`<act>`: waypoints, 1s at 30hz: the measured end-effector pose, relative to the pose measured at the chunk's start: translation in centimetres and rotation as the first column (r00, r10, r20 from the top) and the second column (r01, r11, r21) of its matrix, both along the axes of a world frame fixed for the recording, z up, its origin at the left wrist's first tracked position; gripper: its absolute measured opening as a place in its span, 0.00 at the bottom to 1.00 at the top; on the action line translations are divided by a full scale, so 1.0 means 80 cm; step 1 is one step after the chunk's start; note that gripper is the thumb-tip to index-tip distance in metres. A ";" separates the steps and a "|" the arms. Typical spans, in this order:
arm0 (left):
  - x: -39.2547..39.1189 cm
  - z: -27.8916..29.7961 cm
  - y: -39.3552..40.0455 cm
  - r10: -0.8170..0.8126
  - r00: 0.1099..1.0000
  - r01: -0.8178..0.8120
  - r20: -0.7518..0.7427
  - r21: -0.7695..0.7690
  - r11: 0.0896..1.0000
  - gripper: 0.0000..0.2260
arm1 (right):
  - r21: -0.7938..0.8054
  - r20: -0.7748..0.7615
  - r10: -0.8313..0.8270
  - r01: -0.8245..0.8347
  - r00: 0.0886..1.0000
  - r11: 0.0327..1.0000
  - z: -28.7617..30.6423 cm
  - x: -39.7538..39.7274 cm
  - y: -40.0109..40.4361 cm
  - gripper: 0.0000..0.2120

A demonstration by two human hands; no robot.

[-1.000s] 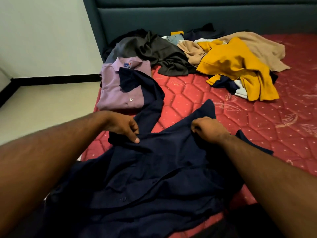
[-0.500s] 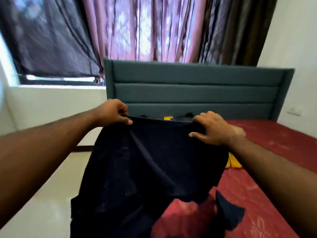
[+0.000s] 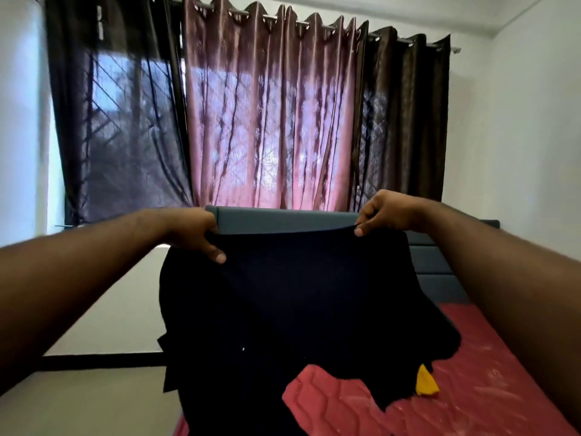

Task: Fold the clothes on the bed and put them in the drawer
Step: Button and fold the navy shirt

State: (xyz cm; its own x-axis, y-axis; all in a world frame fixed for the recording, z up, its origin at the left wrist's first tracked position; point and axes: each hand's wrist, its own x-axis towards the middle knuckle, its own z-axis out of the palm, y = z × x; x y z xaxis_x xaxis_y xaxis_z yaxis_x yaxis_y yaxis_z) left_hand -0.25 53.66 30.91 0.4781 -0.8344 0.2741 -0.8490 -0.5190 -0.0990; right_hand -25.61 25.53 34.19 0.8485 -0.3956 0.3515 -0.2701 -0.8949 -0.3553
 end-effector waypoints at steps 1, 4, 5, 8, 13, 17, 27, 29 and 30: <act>0.003 -0.005 0.004 -0.020 0.997 0.019 -0.072 -0.021 1.000 0.16 | -0.089 -0.031 -0.027 0.024 0.999 0.996 0.002 0.002 0.001 0.05; 0.008 -0.050 0.006 -0.350 0.885 0.197 -0.307 -0.433 0.879 0.20 | -0.518 -0.123 -0.265 0.166 0.956 0.839 -0.003 0.007 0.004 0.08; 0.002 -0.076 0.003 -0.441 0.829 0.195 -0.344 -0.562 0.804 0.20 | -0.589 -0.134 -0.333 0.195 0.933 0.784 -0.014 0.006 0.004 0.08; -0.009 -0.124 -0.014 -0.535 0.698 0.111 -0.476 -0.666 0.738 0.21 | -0.560 -0.179 -0.409 0.250 0.895 0.790 -0.039 0.004 0.009 0.10; -0.008 -0.141 0.005 0.041 0.621 0.148 -0.783 0.169 0.974 0.12 | -0.113 -0.294 -0.396 0.380 0.870 0.918 -0.043 -0.001 -0.004 0.04; -0.043 -0.194 -0.026 0.333 0.858 0.027 -0.391 0.682 0.731 0.04 | 0.045 -0.529 -0.374 0.465 0.762 0.884 -0.119 -0.027 -0.030 0.06; 0.018 -0.104 -0.021 -0.030 0.880 -0.085 -0.475 -0.219 0.972 0.18 | 0.340 0.305 -0.523 0.422 0.796 0.841 -0.099 -0.020 -0.044 0.11; 0.011 -0.079 -0.015 0.174 0.928 -0.140 -0.330 0.124 0.982 0.22 | 0.271 0.250 -0.505 0.441 0.826 0.856 -0.094 -0.028 -0.047 0.08; 0.014 -0.067 -0.013 0.236 0.957 -0.206 -0.169 0.177 0.962 0.21 | 0.276 0.154 -0.484 0.433 0.861 0.858 -0.095 -0.031 -0.047 0.08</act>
State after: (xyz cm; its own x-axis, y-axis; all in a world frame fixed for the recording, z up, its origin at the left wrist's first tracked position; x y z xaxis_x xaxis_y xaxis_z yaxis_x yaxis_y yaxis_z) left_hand 0.84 52.59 25.52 0.6854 -0.7272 0.0377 -0.7258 -0.6865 -0.0444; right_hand -28.09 21.80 26.60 0.4664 -0.8103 0.3548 -0.5259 -0.5765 -0.6254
